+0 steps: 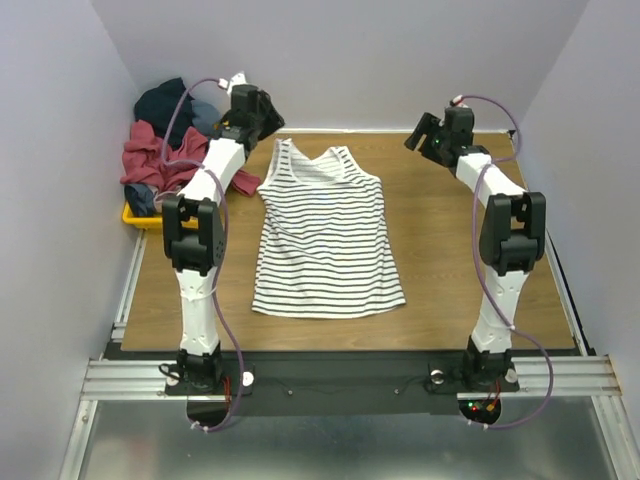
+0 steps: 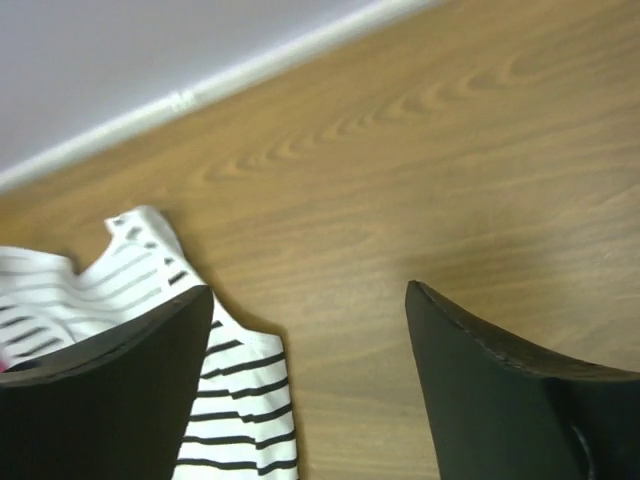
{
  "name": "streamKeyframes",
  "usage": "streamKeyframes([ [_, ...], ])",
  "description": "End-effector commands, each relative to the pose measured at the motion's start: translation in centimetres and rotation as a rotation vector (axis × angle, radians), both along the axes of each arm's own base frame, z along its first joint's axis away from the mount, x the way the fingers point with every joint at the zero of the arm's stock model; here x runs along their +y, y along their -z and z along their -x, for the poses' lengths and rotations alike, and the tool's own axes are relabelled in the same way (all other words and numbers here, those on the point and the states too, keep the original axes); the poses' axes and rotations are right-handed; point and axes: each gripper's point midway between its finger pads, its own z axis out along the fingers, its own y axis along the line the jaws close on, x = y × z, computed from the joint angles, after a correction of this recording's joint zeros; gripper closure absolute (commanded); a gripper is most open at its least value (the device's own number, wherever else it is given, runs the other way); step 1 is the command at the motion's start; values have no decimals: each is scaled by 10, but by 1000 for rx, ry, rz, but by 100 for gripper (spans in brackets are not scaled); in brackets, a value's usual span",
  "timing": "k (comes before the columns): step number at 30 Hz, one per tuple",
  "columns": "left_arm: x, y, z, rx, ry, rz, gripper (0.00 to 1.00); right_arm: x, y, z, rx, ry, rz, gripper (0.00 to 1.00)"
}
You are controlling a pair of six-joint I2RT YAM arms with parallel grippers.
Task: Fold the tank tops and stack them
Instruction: Flatten the tank top out
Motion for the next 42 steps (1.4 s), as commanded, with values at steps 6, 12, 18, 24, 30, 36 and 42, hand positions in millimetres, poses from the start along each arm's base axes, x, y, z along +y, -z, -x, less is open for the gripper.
streamKeyframes([
  [6,54,-185,49,-332,-119,60,7,-15,-128,34,-222,107,-26,13],
  [12,51,-88,151,-97,-240,87,26,8,-35,152,7,60,-10,26],
  [18,37,28,273,125,-232,41,51,33,57,271,208,-17,-17,45],
  [24,42,101,347,273,-198,80,57,33,102,335,309,-19,-34,52],
  [30,55,135,377,372,-196,16,58,32,125,365,382,-22,-54,52],
  [36,55,174,403,490,-170,10,58,45,130,379,422,-55,-61,53],
  [42,54,182,414,517,-141,7,58,52,138,392,471,-68,-45,53],
])
